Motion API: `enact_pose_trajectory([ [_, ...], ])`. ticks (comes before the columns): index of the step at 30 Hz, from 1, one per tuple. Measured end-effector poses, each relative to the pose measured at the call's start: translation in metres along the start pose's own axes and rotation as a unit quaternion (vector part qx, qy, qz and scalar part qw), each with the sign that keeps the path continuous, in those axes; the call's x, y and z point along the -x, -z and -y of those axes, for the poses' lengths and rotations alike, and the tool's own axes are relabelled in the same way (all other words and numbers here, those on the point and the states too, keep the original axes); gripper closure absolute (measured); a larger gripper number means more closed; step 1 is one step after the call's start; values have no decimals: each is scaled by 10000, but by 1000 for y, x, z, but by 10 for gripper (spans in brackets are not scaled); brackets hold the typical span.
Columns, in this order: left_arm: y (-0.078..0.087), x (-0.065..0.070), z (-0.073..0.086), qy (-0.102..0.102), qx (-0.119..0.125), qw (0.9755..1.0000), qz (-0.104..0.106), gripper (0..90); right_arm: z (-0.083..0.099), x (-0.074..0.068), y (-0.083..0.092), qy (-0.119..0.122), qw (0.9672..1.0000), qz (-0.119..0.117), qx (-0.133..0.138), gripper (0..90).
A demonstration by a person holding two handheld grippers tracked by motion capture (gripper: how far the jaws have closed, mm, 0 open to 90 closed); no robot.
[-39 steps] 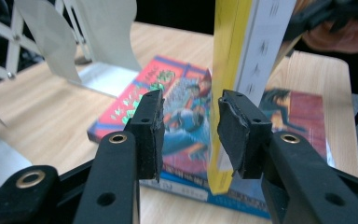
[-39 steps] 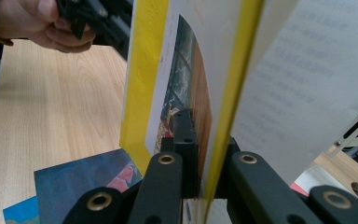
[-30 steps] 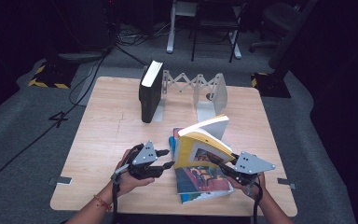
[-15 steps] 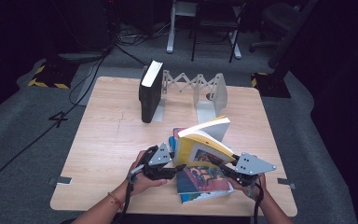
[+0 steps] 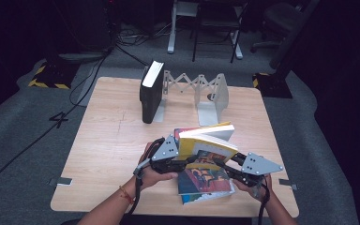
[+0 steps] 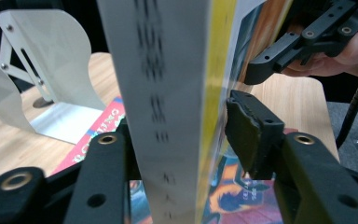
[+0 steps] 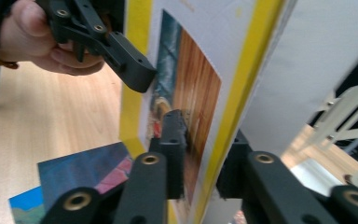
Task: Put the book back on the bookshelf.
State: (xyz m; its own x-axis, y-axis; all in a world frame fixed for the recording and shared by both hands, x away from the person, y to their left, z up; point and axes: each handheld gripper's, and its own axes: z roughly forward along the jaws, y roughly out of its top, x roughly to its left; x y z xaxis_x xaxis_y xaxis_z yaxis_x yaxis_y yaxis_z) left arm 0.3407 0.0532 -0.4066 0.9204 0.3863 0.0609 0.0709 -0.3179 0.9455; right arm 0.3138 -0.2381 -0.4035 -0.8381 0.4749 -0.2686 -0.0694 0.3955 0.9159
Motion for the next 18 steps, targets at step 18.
enact_pose_trajectory([
  [18,2,3,-4,-174,-29,9998,122,744,20,17,-14,-463,9963,477,-551,371],
])
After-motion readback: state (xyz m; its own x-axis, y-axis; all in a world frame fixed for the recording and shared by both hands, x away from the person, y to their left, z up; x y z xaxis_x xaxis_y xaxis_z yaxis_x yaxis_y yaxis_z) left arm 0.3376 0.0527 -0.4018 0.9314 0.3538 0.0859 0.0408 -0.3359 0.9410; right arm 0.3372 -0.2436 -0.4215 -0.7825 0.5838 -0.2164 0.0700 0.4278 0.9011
